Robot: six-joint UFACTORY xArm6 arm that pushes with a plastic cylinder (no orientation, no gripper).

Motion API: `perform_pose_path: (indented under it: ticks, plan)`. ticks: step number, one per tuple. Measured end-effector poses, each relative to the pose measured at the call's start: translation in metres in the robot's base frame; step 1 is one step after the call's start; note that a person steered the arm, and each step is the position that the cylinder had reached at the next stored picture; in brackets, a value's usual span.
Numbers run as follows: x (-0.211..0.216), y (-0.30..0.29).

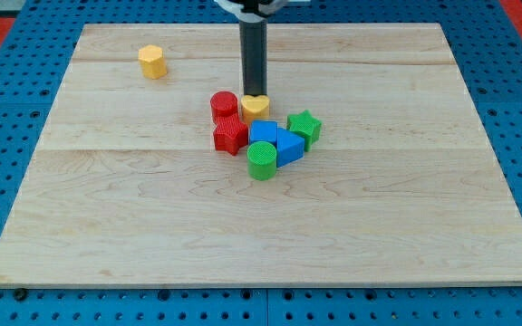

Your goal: Point at the yellow hexagon

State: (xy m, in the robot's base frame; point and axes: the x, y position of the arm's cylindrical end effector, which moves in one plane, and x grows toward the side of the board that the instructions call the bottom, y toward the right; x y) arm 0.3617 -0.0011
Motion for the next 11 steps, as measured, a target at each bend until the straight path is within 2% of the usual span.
perform_pose_path:
  ticks: [1,2,4,5,6,7,9,10,11]
  plan:
    - [0.004,0.004]
    - [-0.023,-0.045]
    - [-0.085,-0.06]
    - [-0.126,-0.131]
    - [-0.143,-0.205]
    - [-0.122,-0.215]
    - [-0.089,-0.2]
    - [-0.081,-0.166]
    - [-0.09,-0.151]
